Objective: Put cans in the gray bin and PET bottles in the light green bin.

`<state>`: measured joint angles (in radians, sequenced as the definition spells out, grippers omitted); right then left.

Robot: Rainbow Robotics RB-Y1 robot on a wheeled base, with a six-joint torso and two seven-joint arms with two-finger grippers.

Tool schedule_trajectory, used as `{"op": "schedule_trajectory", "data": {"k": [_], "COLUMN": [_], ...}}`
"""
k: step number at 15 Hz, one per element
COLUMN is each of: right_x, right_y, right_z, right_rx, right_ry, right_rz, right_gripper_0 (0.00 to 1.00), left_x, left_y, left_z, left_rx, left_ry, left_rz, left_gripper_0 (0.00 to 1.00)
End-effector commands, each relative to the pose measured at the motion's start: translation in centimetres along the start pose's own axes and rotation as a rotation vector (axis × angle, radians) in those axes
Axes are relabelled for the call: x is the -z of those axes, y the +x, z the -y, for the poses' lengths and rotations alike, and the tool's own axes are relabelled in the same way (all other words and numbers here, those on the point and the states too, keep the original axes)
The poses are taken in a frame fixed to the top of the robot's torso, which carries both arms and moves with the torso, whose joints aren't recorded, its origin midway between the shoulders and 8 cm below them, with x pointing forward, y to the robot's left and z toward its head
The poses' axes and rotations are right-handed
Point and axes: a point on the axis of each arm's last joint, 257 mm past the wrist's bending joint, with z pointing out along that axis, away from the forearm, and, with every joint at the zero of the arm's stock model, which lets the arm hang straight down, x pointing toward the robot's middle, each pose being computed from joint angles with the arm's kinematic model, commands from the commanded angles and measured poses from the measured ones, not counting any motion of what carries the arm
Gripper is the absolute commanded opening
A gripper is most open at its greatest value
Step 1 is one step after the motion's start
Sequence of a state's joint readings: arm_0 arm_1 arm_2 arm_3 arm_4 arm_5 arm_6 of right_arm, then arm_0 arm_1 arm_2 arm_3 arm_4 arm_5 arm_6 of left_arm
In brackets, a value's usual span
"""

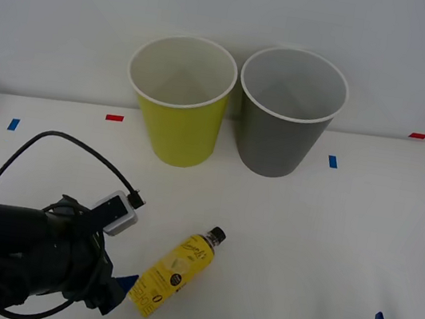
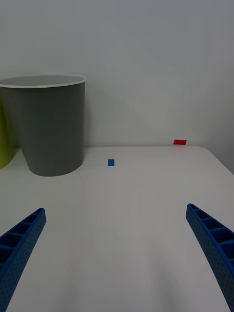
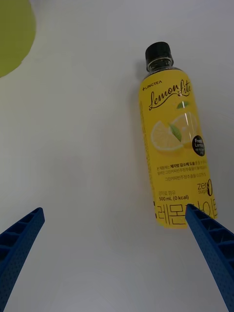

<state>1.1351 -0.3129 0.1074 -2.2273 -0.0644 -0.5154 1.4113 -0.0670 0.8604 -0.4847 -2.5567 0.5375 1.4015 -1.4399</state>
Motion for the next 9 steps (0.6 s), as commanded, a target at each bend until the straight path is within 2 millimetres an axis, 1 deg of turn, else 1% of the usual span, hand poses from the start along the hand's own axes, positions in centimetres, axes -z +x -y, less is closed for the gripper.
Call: {"op": "schedule_trajectory", "data": {"k": [1, 5, 7, 9], "right_x": [0.0, 0.0, 0.0, 0.0], "right_y": [0.0, 0.0, 0.0, 0.0], "right_z": [0.0, 0.0, 0.0, 0.0], "right_rx": [0.000, 0.000, 0.000, 0.000], "right_ry": [0.000, 0.000, 0.000, 0.000], "right_rz": [0.000, 0.000, 0.000, 0.000], "right_gripper_0": [1.00, 1.00, 1.00, 1.00], "left_x": [-0.5, -2.0, -2.0, -2.1], "left_y": [-0.8, -2.4, -2.4, -2.9], "left_z": [0.3, 1.7, 1.9, 1.8], "left_rx": [0.000, 0.086, 0.099, 0.112], "left_ry": [-0.019, 0.021, 0.014, -0.002], "left_rz": [-0.031, -0.010, -0.031, -0.026], "left_gripper_0": [1.00, 1.00, 1.00, 1.00]}}
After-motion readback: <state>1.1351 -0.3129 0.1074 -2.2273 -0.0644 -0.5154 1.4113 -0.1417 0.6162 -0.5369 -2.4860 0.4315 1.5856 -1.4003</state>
